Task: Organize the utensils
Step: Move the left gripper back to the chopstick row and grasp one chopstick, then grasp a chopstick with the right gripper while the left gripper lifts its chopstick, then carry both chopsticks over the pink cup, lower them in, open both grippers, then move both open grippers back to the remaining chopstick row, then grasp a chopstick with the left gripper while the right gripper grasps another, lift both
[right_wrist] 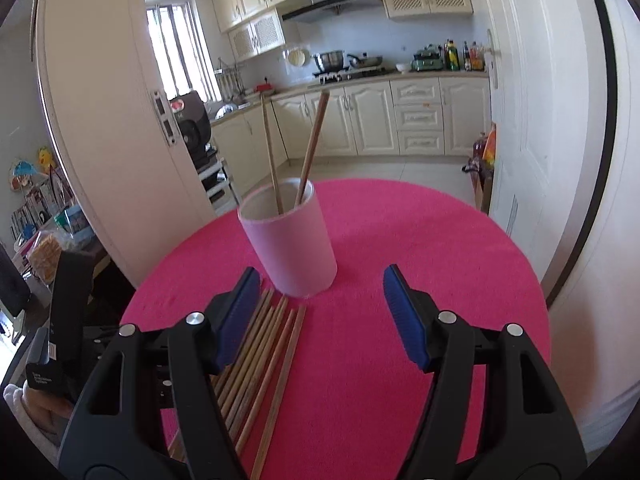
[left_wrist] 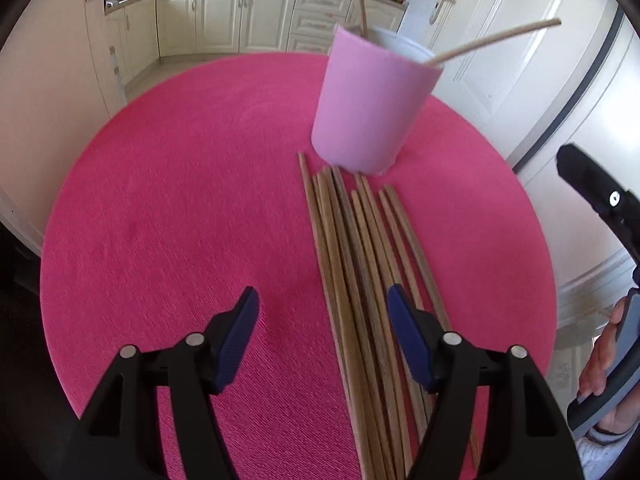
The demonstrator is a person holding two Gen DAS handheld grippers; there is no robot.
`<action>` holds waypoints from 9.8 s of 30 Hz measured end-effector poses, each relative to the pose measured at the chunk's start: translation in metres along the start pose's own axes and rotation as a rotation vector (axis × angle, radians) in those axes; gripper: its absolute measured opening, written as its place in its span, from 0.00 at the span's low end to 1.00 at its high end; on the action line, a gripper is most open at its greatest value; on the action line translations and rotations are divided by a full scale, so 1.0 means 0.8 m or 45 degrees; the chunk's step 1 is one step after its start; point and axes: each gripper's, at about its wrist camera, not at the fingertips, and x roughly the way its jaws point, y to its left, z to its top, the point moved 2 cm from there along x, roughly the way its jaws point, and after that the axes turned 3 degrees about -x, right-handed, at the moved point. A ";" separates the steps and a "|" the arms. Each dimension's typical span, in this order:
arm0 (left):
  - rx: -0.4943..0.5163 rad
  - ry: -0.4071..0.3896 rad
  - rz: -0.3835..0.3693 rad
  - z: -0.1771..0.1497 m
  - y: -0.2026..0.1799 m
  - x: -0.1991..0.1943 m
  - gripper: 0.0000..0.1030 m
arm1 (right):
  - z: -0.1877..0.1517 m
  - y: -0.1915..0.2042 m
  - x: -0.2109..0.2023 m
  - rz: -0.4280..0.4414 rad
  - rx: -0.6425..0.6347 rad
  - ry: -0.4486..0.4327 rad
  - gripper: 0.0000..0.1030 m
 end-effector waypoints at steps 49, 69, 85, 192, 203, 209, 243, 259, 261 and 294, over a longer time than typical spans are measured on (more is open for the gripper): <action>-0.138 0.049 0.094 0.009 0.052 -0.001 0.06 | -0.053 0.041 0.093 0.013 -0.200 0.678 0.05; -0.105 -0.353 -0.048 0.018 0.006 -0.106 0.06 | 0.006 0.041 -0.003 0.339 -0.044 0.212 0.05; 0.016 -0.734 -0.184 0.044 -0.054 -0.180 0.06 | 0.053 0.064 -0.047 0.394 -0.061 -0.111 0.05; 0.027 -0.817 0.017 0.056 -0.017 -0.187 0.62 | 0.060 0.066 -0.069 0.046 -0.072 -0.329 0.58; -0.038 -0.162 0.074 0.021 0.006 -0.077 0.62 | -0.008 0.060 -0.016 0.047 -0.046 0.074 0.58; -0.055 -0.049 0.117 0.010 0.010 -0.047 0.58 | -0.033 0.054 0.010 0.062 -0.015 0.243 0.58; -0.100 0.079 0.146 -0.002 0.033 -0.020 0.06 | -0.067 0.080 0.083 0.066 -0.106 0.690 0.29; -0.109 0.076 0.136 -0.008 0.034 -0.023 0.06 | -0.066 0.103 0.112 -0.123 -0.278 0.738 0.15; -0.110 0.076 0.130 -0.008 0.034 -0.022 0.06 | -0.066 0.100 0.109 -0.114 -0.275 0.720 0.11; -0.139 -0.406 -0.060 0.025 -0.001 -0.111 0.06 | -0.027 0.058 0.065 0.148 -0.119 0.539 0.06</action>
